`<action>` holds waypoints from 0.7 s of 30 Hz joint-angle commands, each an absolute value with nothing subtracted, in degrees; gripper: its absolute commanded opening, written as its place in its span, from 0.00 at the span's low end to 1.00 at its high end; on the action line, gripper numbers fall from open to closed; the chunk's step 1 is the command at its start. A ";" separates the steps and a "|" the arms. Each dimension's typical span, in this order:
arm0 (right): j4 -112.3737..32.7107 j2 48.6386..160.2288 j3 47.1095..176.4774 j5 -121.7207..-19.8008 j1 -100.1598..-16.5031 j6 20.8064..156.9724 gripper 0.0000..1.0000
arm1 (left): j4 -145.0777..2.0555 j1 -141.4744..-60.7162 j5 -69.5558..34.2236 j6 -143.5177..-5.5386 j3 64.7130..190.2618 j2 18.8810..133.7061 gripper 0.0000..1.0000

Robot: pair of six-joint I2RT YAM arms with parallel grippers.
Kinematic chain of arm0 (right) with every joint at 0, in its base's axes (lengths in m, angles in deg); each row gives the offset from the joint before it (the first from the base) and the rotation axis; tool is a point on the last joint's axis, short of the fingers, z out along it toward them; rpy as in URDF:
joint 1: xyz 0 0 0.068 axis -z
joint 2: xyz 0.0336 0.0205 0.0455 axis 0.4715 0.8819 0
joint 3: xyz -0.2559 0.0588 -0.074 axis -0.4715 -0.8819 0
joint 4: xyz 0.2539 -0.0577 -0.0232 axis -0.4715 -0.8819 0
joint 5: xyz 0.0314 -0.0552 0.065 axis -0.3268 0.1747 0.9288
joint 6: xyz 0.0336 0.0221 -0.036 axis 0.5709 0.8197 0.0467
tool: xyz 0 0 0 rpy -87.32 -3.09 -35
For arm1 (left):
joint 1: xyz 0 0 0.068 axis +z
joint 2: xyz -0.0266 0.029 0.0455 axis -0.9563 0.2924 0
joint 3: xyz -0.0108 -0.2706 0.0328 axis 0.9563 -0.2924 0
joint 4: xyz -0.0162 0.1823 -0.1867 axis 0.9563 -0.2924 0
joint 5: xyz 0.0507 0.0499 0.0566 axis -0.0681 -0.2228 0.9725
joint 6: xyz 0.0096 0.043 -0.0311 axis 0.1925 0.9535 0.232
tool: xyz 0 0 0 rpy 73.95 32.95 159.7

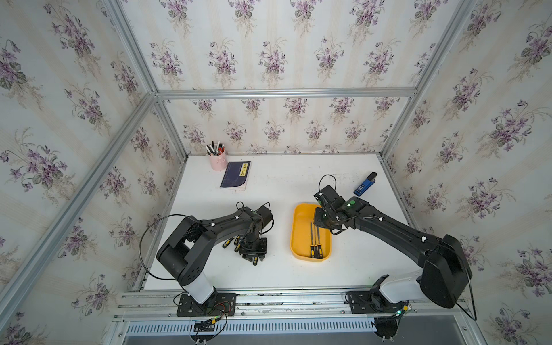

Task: Put the file tool into the storage box
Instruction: Pick up the file tool from the center of the board.

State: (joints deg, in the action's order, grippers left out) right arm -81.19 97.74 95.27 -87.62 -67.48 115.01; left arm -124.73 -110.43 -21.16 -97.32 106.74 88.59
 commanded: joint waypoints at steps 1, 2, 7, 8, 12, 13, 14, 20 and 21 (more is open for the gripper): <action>-80.08 97.57 95.14 -87.31 -67.50 114.58 0.24 | -122.52 -110.79 -17.41 -97.85 106.81 89.72 0.35; -79.91 97.57 95.12 -86.99 -67.49 114.53 0.24 | -122.39 -110.88 -17.10 -97.87 106.85 89.72 0.31; -79.79 97.64 94.77 -86.61 -67.50 113.97 0.24 | -123.05 -111.21 -16.93 -97.16 107.29 89.30 0.14; -79.85 97.72 94.78 -86.69 -67.50 113.83 0.24 | -123.13 -111.22 -17.22 -97.06 107.22 89.08 0.14; -80.25 97.68 94.97 -87.37 -67.50 113.44 0.24 | -123.48 -111.27 -18.43 -96.84 106.60 87.55 0.09; -80.25 97.74 94.99 -87.41 -67.50 113.35 0.24 | -123.91 -111.31 -18.52 -96.57 106.64 86.86 0.09; -80.18 97.82 95.02 -87.30 -67.50 113.26 0.24 | -124.37 -111.32 -18.58 -96.30 106.72 86.21 0.09; -79.94 98.89 95.74 -86.90 -67.46 113.17 0.24 | -128.45 -111.49 -20.24 -92.70 110.60 80.86 0.06; -79.90 98.91 96.25 -86.57 -67.46 113.21 0.24 | -129.42 -111.49 -21.06 -91.79 111.61 79.72 0.06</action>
State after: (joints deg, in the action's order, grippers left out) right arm -79.83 98.72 95.31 -86.55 -67.48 113.52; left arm -126.59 -111.50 -19.37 -94.87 109.74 81.59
